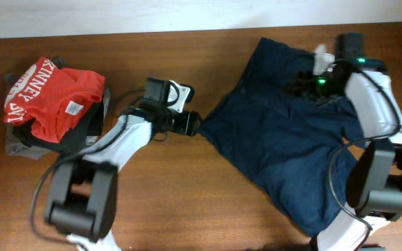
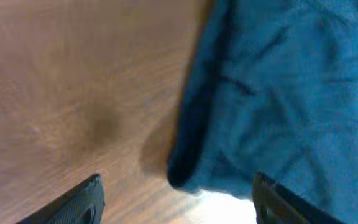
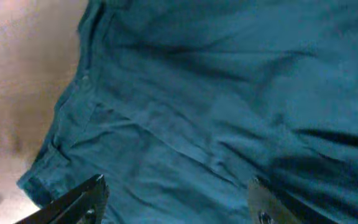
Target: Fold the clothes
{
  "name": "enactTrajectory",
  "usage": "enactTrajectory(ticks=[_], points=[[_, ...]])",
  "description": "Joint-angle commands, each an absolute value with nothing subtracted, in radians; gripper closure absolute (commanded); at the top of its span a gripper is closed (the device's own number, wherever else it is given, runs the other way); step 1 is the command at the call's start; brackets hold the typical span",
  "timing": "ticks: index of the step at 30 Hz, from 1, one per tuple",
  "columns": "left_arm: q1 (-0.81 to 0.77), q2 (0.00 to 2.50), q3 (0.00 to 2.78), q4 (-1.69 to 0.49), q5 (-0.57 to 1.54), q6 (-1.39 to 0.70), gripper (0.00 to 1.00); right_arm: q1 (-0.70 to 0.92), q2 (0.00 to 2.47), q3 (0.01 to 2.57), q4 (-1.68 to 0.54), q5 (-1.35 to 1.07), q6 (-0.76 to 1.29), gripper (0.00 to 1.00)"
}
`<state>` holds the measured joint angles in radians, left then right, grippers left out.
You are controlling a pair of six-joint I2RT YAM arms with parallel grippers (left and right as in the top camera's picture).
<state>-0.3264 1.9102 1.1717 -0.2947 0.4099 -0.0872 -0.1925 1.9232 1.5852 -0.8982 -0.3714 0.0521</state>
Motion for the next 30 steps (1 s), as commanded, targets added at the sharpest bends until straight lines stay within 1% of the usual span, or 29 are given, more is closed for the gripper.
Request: enactTrajectory(ticks=[1,3,4,7,10,11,12,13,15,17,19,20,21,22,23,24,25,26,27,30], points=[[-0.327,1.981,1.181,-0.253,0.405,-0.255,0.24,-0.257,1.901,1.596,-0.909,-0.445,0.068,0.24],[-0.332,2.014,1.181,-0.244,0.430,-0.281,0.24,-0.287,1.901,1.596,-0.905,-0.437,0.069,0.24],[-0.336,2.027,1.181,-0.240,0.458,-0.290,0.29,-0.298,1.902,1.596,-0.901,-0.437,0.069,0.24],[-0.358,2.054,1.181,-0.222,0.581,-0.302,0.38,-0.330,1.903,1.596,-0.887,-0.437,0.070,0.23],[-0.387,2.056,1.181,-0.220,0.581,-0.302,0.50,-0.350,1.903,1.596,-0.878,-0.433,0.069,0.23],[-0.395,2.056,1.181,-0.218,0.579,-0.302,0.56,-0.356,1.903,1.595,-0.874,-0.430,0.069,0.23],[-0.397,2.056,1.181,-0.218,0.577,-0.302,0.65,-0.361,1.903,1.595,-0.871,-0.421,0.069,0.23],[-0.398,2.056,1.181,-0.222,0.577,-0.301,0.78,-0.363,1.903,1.595,-0.870,-0.404,0.069,0.23],[-0.390,2.055,1.181,-0.246,0.575,-0.299,0.99,-0.364,1.903,1.595,-0.867,-0.365,0.069,0.21],[-0.365,2.050,1.182,-0.295,0.551,-0.300,0.99,-0.367,1.904,1.595,-0.860,-0.316,0.069,0.21],[-0.311,2.031,1.193,-0.408,0.495,-0.303,0.99,-0.369,1.905,1.595,-0.851,-0.256,0.071,0.21],[-0.289,2.021,1.198,-0.454,0.477,-0.302,0.99,-0.369,1.905,1.593,-0.845,-0.231,0.094,0.26],[-0.261,2.007,1.202,-0.507,0.450,-0.302,1.00,-0.369,1.906,1.592,-0.845,-0.219,0.128,0.47],[-0.234,1.991,1.205,-0.554,0.417,-0.298,0.99,-0.369,1.909,1.592,-0.846,-0.223,0.160,0.63],[-0.207,1.975,1.205,-0.592,0.379,-0.289,0.99,-0.369,1.915,1.591,-0.854,-0.231,0.189,0.74],[-0.189,1.964,1.205,-0.618,0.351,-0.278,0.99,-0.369,1.920,1.591,-0.861,-0.231,0.197,0.74],[-0.166,1.952,1.205,-0.643,0.327,-0.253,0.99,-0.366,1.928,1.590,-0.870,-0.231,0.197,0.71],[-0.148,1.944,1.205,-0.659,0.325,-0.231,1.00,-0.361,1.938,1.587,-0.876,-0.230,0.196,0.56],[-0.129,1.936,1.205,-0.675,0.325,-0.218,0.99,-0.353,1.955,1.577,-0.878,-0.230,0.195,0.44],[-0.113,1.933,1.205,-0.699,0.312,-0.208,0.99,-0.336,1.995,1.557,-0.870,-0.227,0.145,0.40]])
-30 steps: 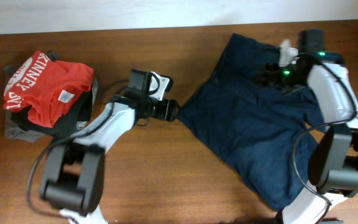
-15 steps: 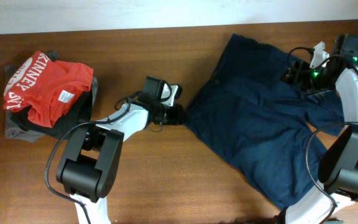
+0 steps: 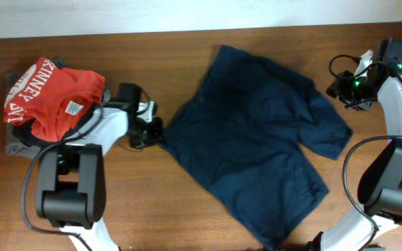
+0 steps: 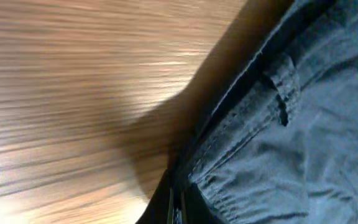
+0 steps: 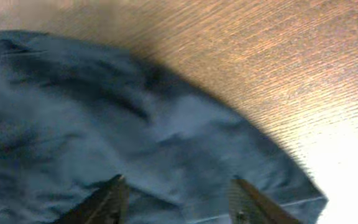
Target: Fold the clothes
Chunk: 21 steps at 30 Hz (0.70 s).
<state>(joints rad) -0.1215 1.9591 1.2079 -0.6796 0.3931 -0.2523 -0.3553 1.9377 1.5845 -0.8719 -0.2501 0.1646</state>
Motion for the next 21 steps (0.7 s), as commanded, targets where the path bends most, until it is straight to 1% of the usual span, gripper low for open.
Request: enactTrajectory(ticks=[1,3,5,8,10,11,12,13,14,16,17,21], points=[[-0.112,1.933,1.205,-0.708,0.302,-0.208,0.99,-0.326,2.014,1.548,-0.867,-0.224,0.099,0.38],[-0.112,1.933,1.205,-0.722,0.270,-0.209,0.99,-0.311,2.045,1.541,-0.863,-0.227,0.031,0.32],[-0.112,1.933,1.205,-0.731,0.234,-0.216,0.99,-0.290,2.077,1.541,-0.870,-0.232,-0.035,0.28],[-0.112,1.933,1.205,-0.735,0.208,-0.231,0.99,-0.249,2.100,1.541,-0.886,-0.262,-0.113,0.25],[-0.112,1.933,1.205,-0.735,0.208,-0.231,0.99,-0.208,2.101,1.541,-0.880,-0.186,-0.122,0.25],[-0.112,1.933,1.205,-0.735,0.208,-0.231,0.99,-0.195,2.101,1.541,-0.874,-0.130,-0.109,0.29],[-0.112,1.933,1.205,-0.735,0.208,-0.231,0.99,-0.176,2.101,1.541,-0.870,-0.015,-0.056,0.48],[-0.112,1.933,1.205,-0.735,0.207,-0.231,0.99,-0.168,2.101,1.541,-0.870,0.047,-0.017,0.60],[-0.112,1.933,1.205,-0.735,0.203,-0.231,0.99,-0.163,2.101,1.541,-0.871,0.099,0.019,0.67],[-0.112,1.933,1.205,-0.735,0.197,-0.231,0.99,-0.162,2.101,1.541,-0.875,0.165,0.065,0.73],[-0.112,1.933,1.205,-0.735,0.193,-0.231,0.99,-0.165,2.100,1.541,-0.875,0.189,0.084,0.78],[-0.101,1.933,1.205,-0.735,0.193,-0.231,0.99,-0.195,2.099,1.562,-0.857,0.194,0.095,0.92]])
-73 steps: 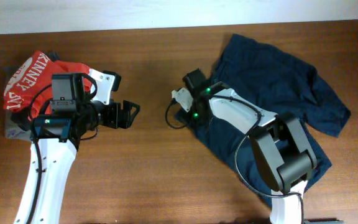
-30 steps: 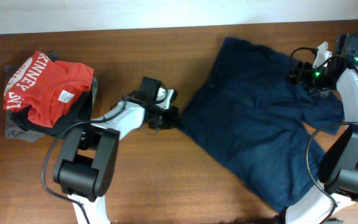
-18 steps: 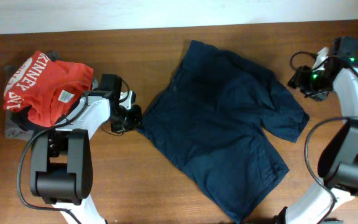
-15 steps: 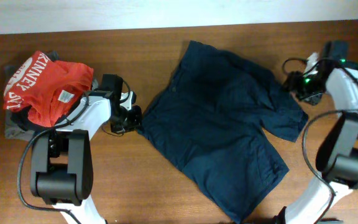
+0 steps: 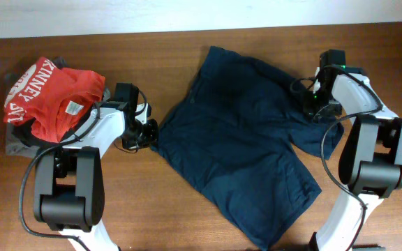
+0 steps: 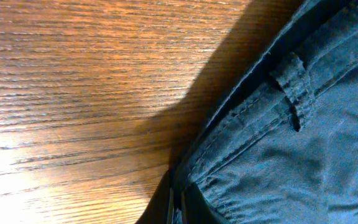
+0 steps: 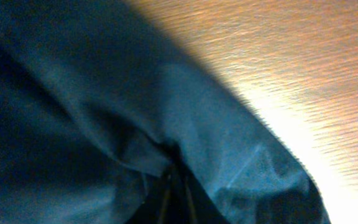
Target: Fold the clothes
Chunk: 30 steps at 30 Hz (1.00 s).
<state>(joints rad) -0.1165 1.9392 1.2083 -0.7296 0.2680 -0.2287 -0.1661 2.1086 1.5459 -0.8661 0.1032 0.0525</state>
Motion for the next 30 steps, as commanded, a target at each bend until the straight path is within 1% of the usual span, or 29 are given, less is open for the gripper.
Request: enactTrajectory(ticks=[1,6,8,9,11,12,13,14,15,18,25,30], points=[[-0.097,1.933,1.205,-0.735,0.193,-0.231,0.99,-0.204,2.099,1.573,-0.857,0.196,0.095,0.95],[-0.084,1.933,1.205,-0.738,0.193,-0.231,0.99,-0.253,2.099,1.650,-0.808,0.183,0.078,0.96],[-0.084,1.933,1.205,-0.738,0.194,-0.231,0.99,-0.291,2.099,1.701,-0.723,0.104,0.006,0.96],[-0.084,1.933,1.205,-0.738,0.194,-0.231,0.99,-0.305,2.099,1.714,-0.688,0.060,-0.002,0.94],[-0.084,1.933,1.205,-0.738,0.194,-0.231,0.99,-0.331,2.099,1.723,-0.620,-0.043,-0.003,0.67],[-0.084,1.933,1.205,-0.738,0.194,-0.231,0.99,-0.342,2.099,1.723,-0.596,-0.099,-0.004,0.55],[-0.084,1.933,1.205,-0.738,0.194,-0.231,0.98,-0.352,2.099,1.723,-0.585,-0.143,-0.003,0.39],[-0.084,1.933,1.205,-0.738,0.194,-0.231,0.98,-0.361,2.099,1.723,-0.587,-0.172,0.004,0.34],[-0.084,1.933,1.205,-0.738,0.194,-0.231,0.96,-0.366,2.099,1.723,-0.596,-0.186,0.019,0.30],[-0.084,1.933,1.205,-0.738,0.194,-0.231,0.94,-0.374,2.099,1.723,-0.677,-0.222,0.043,0.26],[-0.084,1.927,1.208,-0.738,0.194,-0.231,0.94,-0.346,2.085,1.723,-0.941,-0.390,0.031,0.27],[-0.084,1.894,1.209,-0.740,0.195,-0.231,0.93,-0.301,2.059,1.723,-1.093,-0.400,0.036,0.26]])
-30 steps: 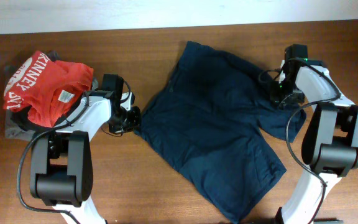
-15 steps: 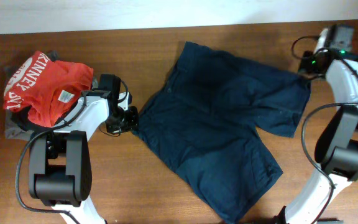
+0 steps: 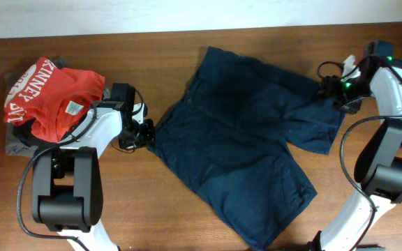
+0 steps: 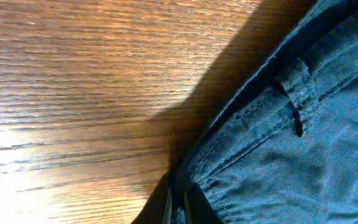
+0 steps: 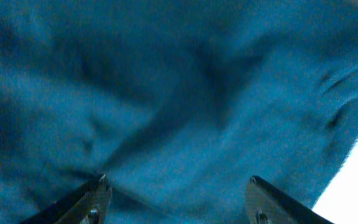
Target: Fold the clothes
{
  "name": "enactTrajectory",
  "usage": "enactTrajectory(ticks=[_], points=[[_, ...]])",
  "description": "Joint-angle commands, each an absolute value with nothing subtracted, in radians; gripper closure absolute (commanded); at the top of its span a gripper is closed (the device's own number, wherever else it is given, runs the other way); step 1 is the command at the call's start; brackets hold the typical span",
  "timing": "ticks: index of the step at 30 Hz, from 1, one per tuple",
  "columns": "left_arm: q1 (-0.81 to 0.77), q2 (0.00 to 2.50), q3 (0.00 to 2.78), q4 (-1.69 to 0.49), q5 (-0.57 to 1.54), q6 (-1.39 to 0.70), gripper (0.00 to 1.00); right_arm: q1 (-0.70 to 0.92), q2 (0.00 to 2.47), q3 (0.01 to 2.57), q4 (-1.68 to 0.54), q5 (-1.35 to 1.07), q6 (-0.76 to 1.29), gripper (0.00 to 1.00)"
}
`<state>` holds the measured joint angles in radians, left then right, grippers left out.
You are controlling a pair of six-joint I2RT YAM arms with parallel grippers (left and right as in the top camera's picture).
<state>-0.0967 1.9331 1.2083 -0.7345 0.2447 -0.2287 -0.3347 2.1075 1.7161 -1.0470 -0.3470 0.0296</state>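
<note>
Dark navy shorts [image 3: 243, 146] lie spread flat on the wooden table in the overhead view, waistband to the upper left and legs to the lower right. My left gripper [image 3: 147, 132] is at their left corner, shut on the waistband edge. In the left wrist view, that gripper [image 4: 179, 202] pinches the stitched waistband [image 4: 291, 99] beside a belt loop. My right gripper [image 3: 332, 89] hovers open over the right leg's hem. The right wrist view shows its gripper [image 5: 178, 193] spread wide over blue cloth [image 5: 166, 93], holding nothing.
A red printed T-shirt [image 3: 51, 97] sits on a pile of grey clothes [image 3: 16, 143] at the far left, close to my left arm. Bare wooden table [image 3: 152, 209] surrounds the shorts. A white wall strip [image 3: 117, 14] borders the table's far edge.
My right gripper was shut on the shorts' right leg; now it is open and sits farther right, and the leg lies spread out toward it. The left gripper still pinches the waistband corner.
Both grippers were open, with the shorts bunched on the right half of the table. Then the left was shut on the waistband corner farther left, with the shorts shifted to the middle. The right later gripped the right leg, and now stands open over it.
</note>
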Motion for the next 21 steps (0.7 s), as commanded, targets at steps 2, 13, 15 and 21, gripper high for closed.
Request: enactTrajectory(ticks=[2,13,15,21], points=[[-0.084,1.886,1.209,-0.746,0.195,-0.231,0.91,-0.279,2.063,1.711,-1.115,-0.389,0.075,0.30],[-0.084,1.875,1.210,-0.759,0.224,-0.230,0.28,-0.105,2.088,1.456,-0.655,-0.295,0.447,0.93],[-0.084,1.860,1.210,-0.765,0.224,-0.229,0.28,-0.089,2.110,1.417,-0.564,-0.295,0.519,0.93],[-0.084,1.773,1.213,-0.768,0.224,-0.229,0.27,-0.024,2.241,1.400,-0.361,-0.369,0.637,0.96]])
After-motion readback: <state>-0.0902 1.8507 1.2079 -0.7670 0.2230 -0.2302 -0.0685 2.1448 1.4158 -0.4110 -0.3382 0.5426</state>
